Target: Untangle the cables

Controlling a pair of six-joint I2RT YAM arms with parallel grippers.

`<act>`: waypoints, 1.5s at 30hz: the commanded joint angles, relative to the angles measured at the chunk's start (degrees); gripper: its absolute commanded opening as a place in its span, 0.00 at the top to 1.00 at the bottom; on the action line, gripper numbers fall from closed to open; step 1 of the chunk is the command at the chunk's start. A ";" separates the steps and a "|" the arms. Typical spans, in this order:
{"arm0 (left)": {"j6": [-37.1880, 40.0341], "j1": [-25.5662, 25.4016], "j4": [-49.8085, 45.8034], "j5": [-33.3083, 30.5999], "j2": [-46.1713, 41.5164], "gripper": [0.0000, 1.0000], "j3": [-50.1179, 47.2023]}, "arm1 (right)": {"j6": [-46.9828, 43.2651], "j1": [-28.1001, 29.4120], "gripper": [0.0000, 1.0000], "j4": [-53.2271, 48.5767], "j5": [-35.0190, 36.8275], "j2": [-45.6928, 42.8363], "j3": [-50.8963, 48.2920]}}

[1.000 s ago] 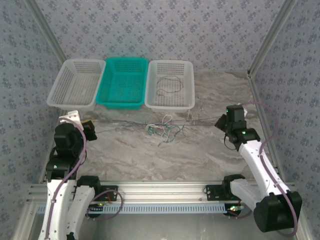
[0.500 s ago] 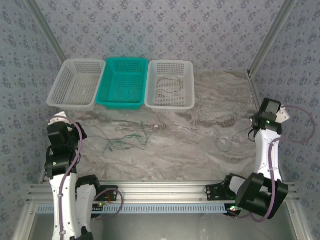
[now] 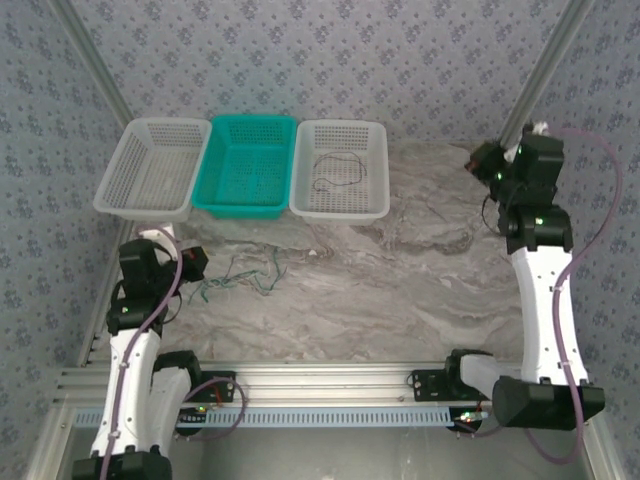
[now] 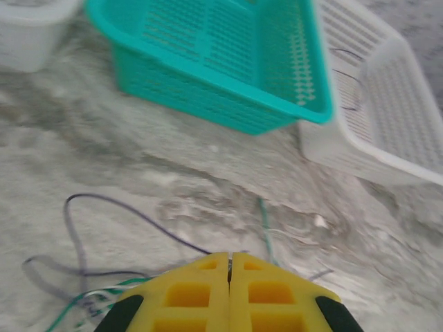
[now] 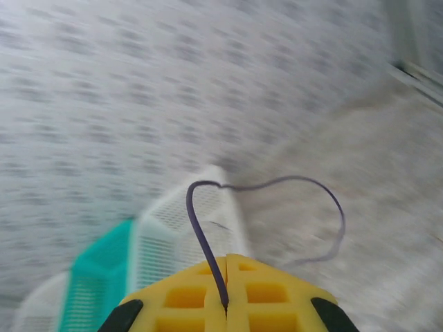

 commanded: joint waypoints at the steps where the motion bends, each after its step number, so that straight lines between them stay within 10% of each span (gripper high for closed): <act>1: -1.47 -4.39 5.58 2.34 -0.52 1.00 0.19 | -0.91 4.31 1.00 1.26 0.29 4.44 10.26; 13: -1.15 -15.70 6.69 -0.80 -1.16 1.00 3.76 | -4.48 13.95 1.00 0.54 -0.13 35.52 45.76; 27: -1.24 -18.71 5.84 -3.34 -1.51 1.00 4.05 | -10.46 19.25 0.96 -3.30 -4.69 57.32 36.54; 30: -1.34 -18.84 5.94 -3.16 -0.86 1.00 4.99 | -11.13 19.92 0.51 -5.47 -3.52 56.95 37.80; 33: -1.78 -19.57 5.49 -2.67 0.25 1.00 7.50 | -11.84 19.93 0.30 -9.74 -1.45 53.98 41.09; 39: -4.05 -22.86 1.84 -3.78 3.03 1.00 15.84 | -16.68 21.51 0.21 -7.29 -2.45 38.84 31.32; 45: -3.85 -28.46 -1.17 -3.88 6.91 1.00 27.00 | -23.73 28.94 0.13 11.55 -17.81 18.57 0.79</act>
